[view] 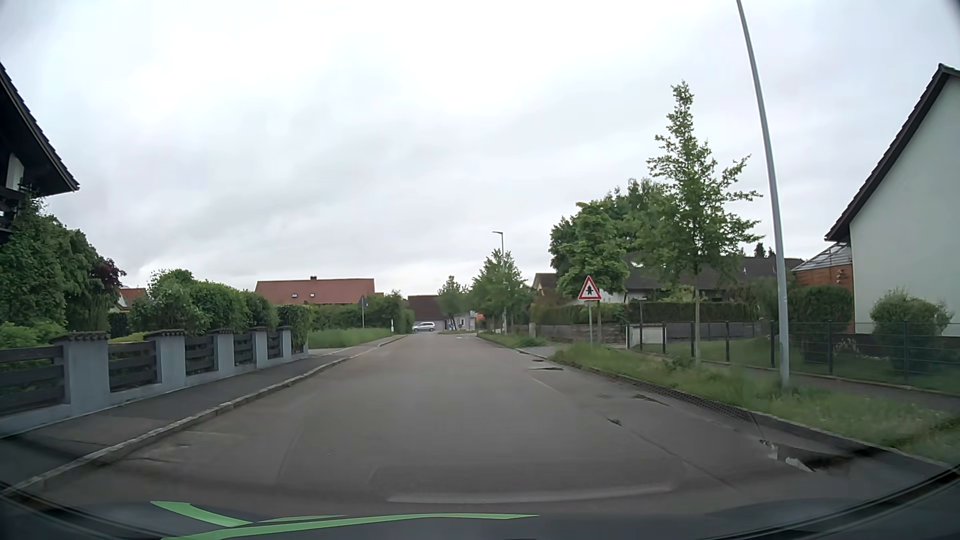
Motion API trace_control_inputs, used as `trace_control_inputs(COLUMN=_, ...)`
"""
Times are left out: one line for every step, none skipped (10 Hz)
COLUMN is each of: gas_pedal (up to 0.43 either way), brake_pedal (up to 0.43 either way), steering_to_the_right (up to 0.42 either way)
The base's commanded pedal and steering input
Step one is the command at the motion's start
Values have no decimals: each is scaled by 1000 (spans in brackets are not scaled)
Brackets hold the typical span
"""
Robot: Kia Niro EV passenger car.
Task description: Follow the waypoints while adhering to traffic rules and regulations
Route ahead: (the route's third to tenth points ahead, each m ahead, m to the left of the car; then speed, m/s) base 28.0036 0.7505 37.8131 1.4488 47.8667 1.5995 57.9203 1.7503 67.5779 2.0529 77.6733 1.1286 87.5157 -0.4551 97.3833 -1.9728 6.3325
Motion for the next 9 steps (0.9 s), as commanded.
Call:
trace_control_inputs(gas_pedal=98, brake_pedal=0, steering_to_the_right=6)
trace_control_inputs(gas_pedal=98, brake_pedal=0, steering_to_the_right=5)
trace_control_inputs(gas_pedal=98, brake_pedal=0, steering_to_the_right=5)
trace_control_inputs(gas_pedal=98, brake_pedal=0, steering_to_the_right=5)
trace_control_inputs(gas_pedal=118, brake_pedal=0, steering_to_the_right=5)
trace_control_inputs(gas_pedal=130, brake_pedal=0, steering_to_the_right=4)
trace_control_inputs(gas_pedal=130, brake_pedal=0, steering_to_the_right=4)
trace_control_inputs(gas_pedal=130, brake_pedal=0, steering_to_the_right=3)
trace_control_inputs(gas_pedal=138, brake_pedal=0, steering_to_the_right=0)
